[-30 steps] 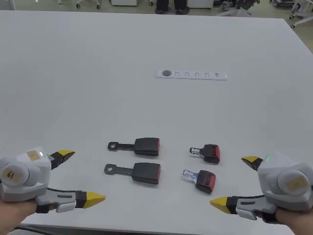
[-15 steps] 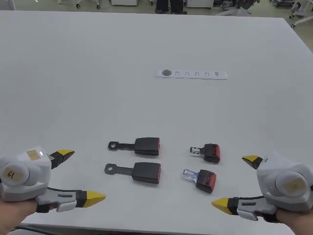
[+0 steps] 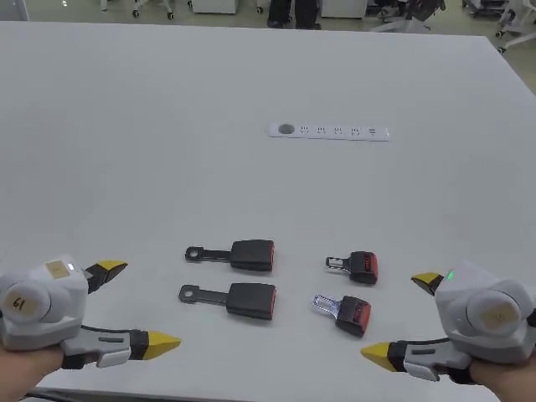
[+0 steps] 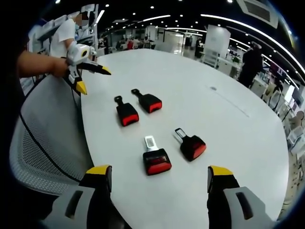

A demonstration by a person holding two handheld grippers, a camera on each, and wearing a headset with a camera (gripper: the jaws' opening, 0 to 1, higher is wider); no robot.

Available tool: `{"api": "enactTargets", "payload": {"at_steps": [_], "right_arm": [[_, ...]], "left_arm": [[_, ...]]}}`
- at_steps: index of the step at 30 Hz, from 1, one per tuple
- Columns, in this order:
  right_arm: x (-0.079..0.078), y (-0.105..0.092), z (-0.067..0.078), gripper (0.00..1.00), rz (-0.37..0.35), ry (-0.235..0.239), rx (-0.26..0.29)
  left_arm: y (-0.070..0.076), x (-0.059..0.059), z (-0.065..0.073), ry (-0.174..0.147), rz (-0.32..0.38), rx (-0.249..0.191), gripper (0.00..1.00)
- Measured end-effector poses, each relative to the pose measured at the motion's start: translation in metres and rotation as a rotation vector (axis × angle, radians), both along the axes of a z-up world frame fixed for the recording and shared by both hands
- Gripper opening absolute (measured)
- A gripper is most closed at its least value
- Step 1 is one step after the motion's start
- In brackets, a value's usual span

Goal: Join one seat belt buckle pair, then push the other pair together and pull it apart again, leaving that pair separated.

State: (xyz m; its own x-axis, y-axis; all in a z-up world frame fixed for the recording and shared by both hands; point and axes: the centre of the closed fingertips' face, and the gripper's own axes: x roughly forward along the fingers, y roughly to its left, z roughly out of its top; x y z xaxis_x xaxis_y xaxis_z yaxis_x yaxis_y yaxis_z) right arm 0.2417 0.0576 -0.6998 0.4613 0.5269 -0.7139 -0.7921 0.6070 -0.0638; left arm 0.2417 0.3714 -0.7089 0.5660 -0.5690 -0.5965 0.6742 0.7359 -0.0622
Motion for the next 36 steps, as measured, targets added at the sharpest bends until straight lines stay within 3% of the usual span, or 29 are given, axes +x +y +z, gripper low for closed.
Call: {"api": "enactTargets", "payload": {"at_steps": [3,6,15,18,24,29,31,36], "right_arm": [[0.001,0.000,0.000,0.84,0.003,-0.002,-0.006],[0.002,-0.002,-0.002,0.85,0.008,-0.003,-0.018],[0.004,-0.007,-0.003,0.85,0.000,-0.005,-0.028],[0.002,-0.007,-0.004,0.82,0.010,0.003,-0.033],[0.002,-0.010,-0.008,0.79,0.011,0.005,-0.036],[0.000,-0.008,-0.007,0.77,0.018,0.005,-0.035],[0.000,-0.008,-0.008,0.77,0.023,0.004,-0.039],[-0.002,-0.008,-0.011,0.76,0.032,0.010,-0.046]], "left_arm": [[0.000,-0.001,-0.001,0.001,-0.008,0.008,0.98],[0.004,-0.002,-0.007,-0.006,-0.024,0.058,0.99],[0.005,-0.002,-0.007,0.009,-0.029,0.055,0.99],[0.011,-0.003,-0.012,0.028,-0.022,0.086,0.98],[0.010,-0.006,-0.013,0.043,-0.042,0.086,0.92],[0.013,-0.006,-0.016,0.049,-0.051,0.113,0.90],[0.014,-0.004,-0.018,0.068,-0.045,0.132,0.87],[0.010,-0.001,-0.014,0.066,-0.059,0.142,0.86]]}}
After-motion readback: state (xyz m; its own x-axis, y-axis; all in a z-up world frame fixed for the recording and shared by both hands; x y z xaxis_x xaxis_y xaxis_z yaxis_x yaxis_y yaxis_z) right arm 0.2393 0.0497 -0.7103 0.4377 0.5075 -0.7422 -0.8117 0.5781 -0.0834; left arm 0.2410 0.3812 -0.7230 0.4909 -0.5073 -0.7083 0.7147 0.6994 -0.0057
